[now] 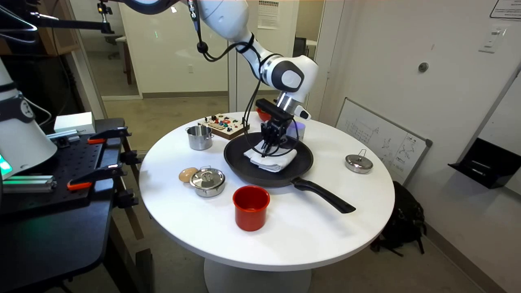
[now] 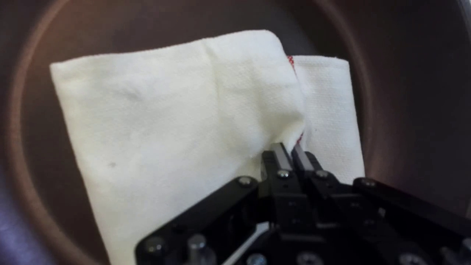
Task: Use the white towel to wipe the pan
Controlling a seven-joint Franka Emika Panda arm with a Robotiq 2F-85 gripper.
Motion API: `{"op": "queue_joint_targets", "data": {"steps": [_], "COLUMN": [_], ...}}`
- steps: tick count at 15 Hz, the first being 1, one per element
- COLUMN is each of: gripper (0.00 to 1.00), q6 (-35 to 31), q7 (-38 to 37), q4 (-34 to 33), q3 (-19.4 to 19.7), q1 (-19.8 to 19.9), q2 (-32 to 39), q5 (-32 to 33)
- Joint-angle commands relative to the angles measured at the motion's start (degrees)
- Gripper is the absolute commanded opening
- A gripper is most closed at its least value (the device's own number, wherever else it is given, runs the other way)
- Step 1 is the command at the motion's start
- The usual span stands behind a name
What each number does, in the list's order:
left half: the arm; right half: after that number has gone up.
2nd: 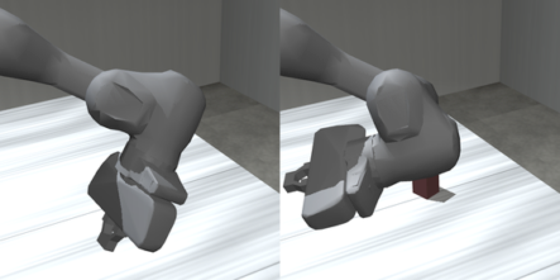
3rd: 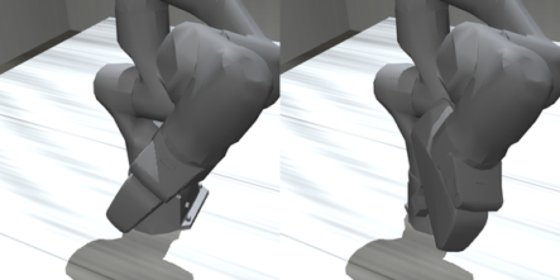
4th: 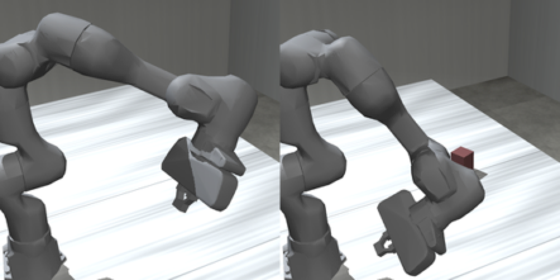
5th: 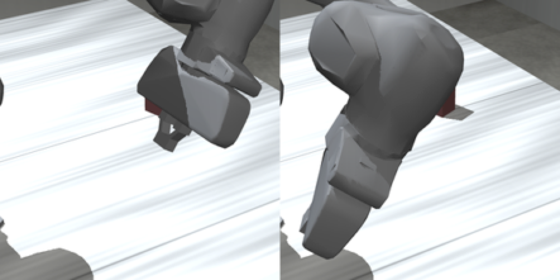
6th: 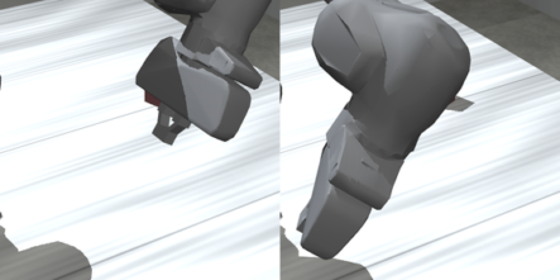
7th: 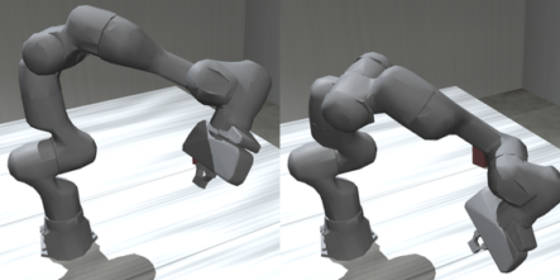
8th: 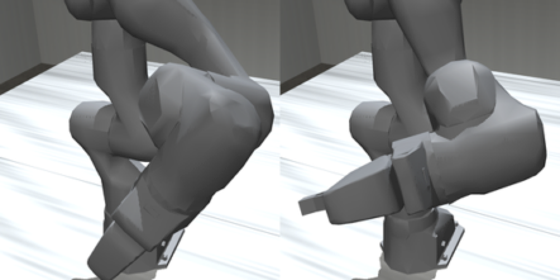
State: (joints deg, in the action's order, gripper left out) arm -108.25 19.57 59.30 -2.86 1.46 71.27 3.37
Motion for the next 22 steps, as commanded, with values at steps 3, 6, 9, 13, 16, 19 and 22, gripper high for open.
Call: {"op": "queue_joint_targets", "data": {"steps": [3, 6, 9, 13, 16, 19, 22], "gripper": [0.05, 0.05, 0.05, 0.05, 0.05, 0.05, 0.05], "q6": [1.7, 1.3, -0.2, 0.4, 0.5, -0.5, -0.9], "q7": [0.8, 1.8, 2.2, 3.8, 3.0, 1.6, 0.6], "q4": [3.4, 6.5, 11.4, 15.0, 16.6, 16.7, 15.6], "q3": [0.5, 0.3, 0.1, -0.3, -0.1, 0.3, 0.6], "q1": [-0.9, 0.6, 2.3, 3.9, 4.7, 6.1, 7.8], "q2": [-2.4, -4.5, -6.9, -8.0, -8.0, -8.0, -7.6], "q5": [1.5, 0.8, 0.3, 0.2, 0.1, -0.8, -1.9]}}
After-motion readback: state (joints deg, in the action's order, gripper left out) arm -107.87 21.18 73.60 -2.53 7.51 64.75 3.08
